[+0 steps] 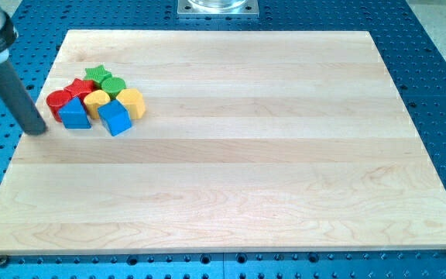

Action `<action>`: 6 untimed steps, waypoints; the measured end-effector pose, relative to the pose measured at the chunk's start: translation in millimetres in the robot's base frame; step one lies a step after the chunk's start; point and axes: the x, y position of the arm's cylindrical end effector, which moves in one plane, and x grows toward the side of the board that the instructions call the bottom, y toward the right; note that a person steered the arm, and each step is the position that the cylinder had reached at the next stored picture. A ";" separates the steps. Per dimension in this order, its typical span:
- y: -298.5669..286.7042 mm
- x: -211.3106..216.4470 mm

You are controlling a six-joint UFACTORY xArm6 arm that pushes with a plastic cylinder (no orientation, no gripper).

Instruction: Separate the green star from the group of blocks

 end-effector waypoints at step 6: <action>212.5 -22.7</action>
